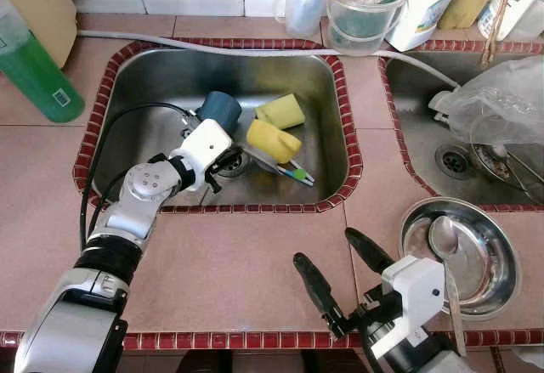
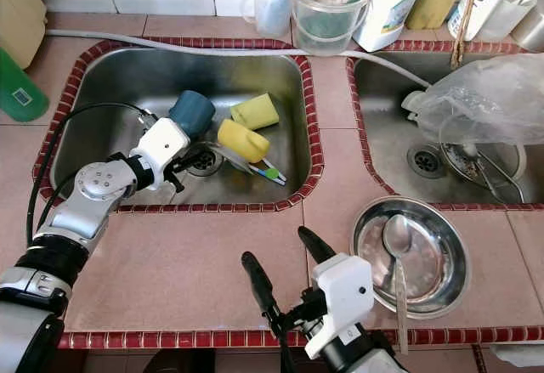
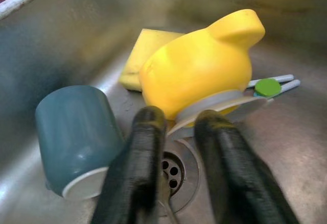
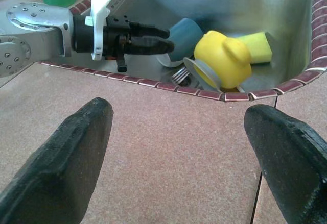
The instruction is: Kitchen organization
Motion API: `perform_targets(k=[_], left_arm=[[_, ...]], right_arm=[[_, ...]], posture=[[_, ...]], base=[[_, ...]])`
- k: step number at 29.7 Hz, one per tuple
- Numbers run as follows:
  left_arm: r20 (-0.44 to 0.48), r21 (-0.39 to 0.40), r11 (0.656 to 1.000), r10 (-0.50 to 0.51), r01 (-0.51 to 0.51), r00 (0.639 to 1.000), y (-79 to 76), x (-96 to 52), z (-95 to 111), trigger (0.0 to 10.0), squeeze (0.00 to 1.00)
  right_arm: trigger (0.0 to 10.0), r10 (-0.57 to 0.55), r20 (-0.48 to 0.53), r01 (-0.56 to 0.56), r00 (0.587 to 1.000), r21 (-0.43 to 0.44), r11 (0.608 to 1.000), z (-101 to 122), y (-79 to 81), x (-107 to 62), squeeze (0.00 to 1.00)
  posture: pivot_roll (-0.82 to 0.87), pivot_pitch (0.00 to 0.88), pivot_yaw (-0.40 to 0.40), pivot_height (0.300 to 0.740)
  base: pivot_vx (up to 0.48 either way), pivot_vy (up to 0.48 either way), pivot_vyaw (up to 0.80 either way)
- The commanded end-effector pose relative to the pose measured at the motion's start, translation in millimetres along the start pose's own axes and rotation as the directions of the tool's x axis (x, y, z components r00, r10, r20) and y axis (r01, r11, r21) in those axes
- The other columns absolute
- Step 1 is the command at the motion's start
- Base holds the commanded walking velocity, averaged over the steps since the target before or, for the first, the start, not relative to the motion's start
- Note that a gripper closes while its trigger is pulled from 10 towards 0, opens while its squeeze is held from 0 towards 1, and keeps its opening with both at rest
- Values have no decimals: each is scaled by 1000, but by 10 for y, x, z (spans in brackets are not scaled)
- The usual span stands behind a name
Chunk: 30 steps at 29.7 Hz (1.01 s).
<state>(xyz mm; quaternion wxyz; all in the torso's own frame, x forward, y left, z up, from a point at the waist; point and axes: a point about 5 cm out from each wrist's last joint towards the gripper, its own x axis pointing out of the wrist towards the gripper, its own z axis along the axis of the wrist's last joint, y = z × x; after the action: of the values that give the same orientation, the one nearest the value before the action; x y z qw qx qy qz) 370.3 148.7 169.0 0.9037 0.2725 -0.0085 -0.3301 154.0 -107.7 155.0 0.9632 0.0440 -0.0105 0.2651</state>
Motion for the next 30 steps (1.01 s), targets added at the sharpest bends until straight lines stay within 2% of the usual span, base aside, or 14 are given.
perform_targets(k=[1,8,13,14,15,16,17,18,20,21,22,26,27,30], left_arm=[[-7,-14,1000,-4,4,1000,41,-16,3,10000,1000],[10,-65,997,37,-36,999,84,-47,7,10000,1000],[64,-193,974,136,-121,989,166,-113,72,10000,1000],[75,-204,970,154,-136,985,171,-128,82,10000,929],[83,-213,966,169,-148,982,175,-142,88,10000,745],[93,-247,951,213,-185,973,184,-186,87,10000,310],[96,-261,945,228,-196,969,186,-200,87,10000,310],[101,-279,938,241,-205,965,179,-220,87,10000,243],[106,-295,930,258,-218,960,139,-257,84,10000,239],[108,-309,924,268,-224,958,113,-276,87,10000,24],[127,-323,920,274,-221,953,46,-308,114,10000,0],[146,-362,902,303,-234,942,-15,-348,141,10000,0],[150,-397,885,324,-243,934,-39,-359,143,10000,0],[161,-411,871,359,-268,919,-112,-383,177,10000,0]], right_arm=[[10000,-9,-19,10,1000,5,1000,-39,-1,-16,0],[10000,-12,-12,12,1000,7,1000,-47,0,5,0],[10000,-32,18,32,999,-6,999,-51,-34,84,0],[10000,-38,26,38,999,-8,999,-48,-44,106,0],[10000,-44,34,45,998,-9,999,-45,-52,125,0],[10000,-67,56,68,996,-13,998,-34,-79,177,0],[10000,-76,63,77,995,-13,997,-30,-88,193,0],[10000,-89,75,90,993,-13,996,-25,-101,218,0],[10000,-113,101,115,989,-14,993,-12,-119,279,0],[10000,-120,110,123,987,-14,992,-8,-124,313,0],[10000,-135,132,138,982,-19,990,8,-135,373,0],[10000,-147,157,152,977,-24,988,23,-161,459,0],[10000,-151,166,157,974,-26,987,24,-182,515,0],[10000,-169,191,179,967,-32,983,38,-230,613,0]], posture=[[-172,299,5,740],[-164,291,9,740],[-152,267,20,740],[-151,260,24,740],[-150,257,26,740],[-146,245,29,740],[-146,245,29,740],[-140,234,32,740],[-133,221,32,740],[-129,214,34,740],[-122,201,33,740],[-114,185,30,740],[-108,171,25,740],[-99,153,20,740]], base=[[0,0,0],[0,0,0],[0,0,0],[0,0,0],[0,0,0],[0,0,0],[0,0,0],[0,0,0],[0,0,0],[0,0,0],[0,0,0],[0,0,0],[0,0,0],[0,0,0]])
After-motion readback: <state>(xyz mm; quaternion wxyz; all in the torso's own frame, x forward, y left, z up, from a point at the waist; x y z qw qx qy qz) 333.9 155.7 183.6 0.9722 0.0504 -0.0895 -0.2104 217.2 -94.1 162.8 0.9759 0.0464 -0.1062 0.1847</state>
